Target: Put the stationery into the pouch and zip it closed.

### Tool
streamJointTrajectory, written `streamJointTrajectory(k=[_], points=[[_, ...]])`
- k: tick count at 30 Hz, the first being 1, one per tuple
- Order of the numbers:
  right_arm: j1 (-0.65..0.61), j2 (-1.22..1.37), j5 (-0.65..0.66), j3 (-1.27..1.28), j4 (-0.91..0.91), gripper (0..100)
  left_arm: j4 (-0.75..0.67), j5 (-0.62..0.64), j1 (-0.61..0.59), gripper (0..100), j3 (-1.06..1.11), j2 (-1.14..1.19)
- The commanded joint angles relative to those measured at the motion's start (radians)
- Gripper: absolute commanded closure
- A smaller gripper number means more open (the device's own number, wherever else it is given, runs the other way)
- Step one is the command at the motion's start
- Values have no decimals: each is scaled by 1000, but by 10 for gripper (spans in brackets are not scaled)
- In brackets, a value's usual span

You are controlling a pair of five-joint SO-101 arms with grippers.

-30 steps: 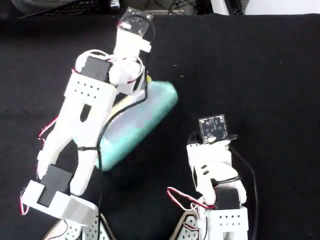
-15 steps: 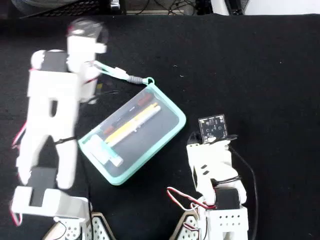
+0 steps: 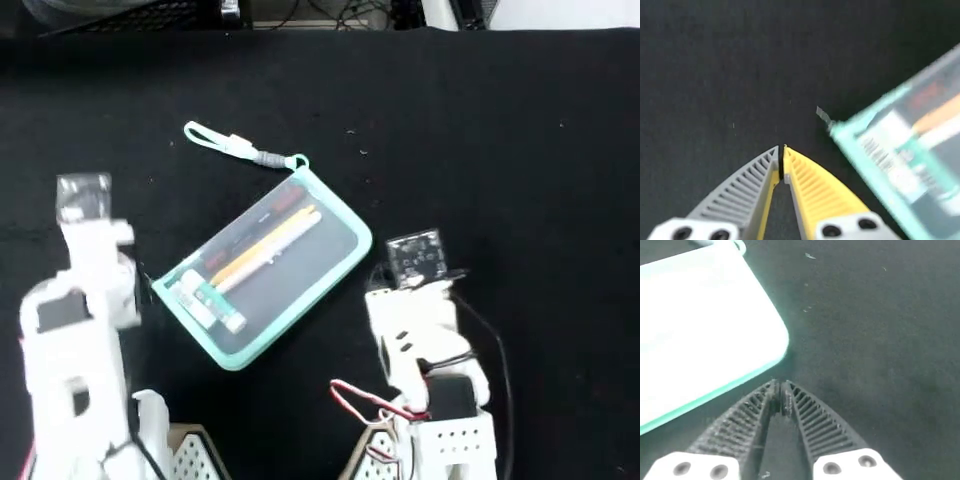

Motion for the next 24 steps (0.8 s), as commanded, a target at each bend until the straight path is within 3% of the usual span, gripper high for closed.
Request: streamJointTrajectory(k=[1,7,10,14,18,24], points=[[-87,-65,9,-2,5,985,-31,-48,-53,970,128,-173],[-109,-73,5,-2,164,984,-17,-41,-79,970,332,-371],[-110,-73,3,-2,252,984,-15,51,-88,970,435,-483],[-109,-73,3,-2,341,984,121,166,-73,970,461,-644],[-107,-73,3,-2,371,984,235,196,-28,970,493,-815],[-107,-73,3,-2,371,985,207,193,62,970,526,-789]])
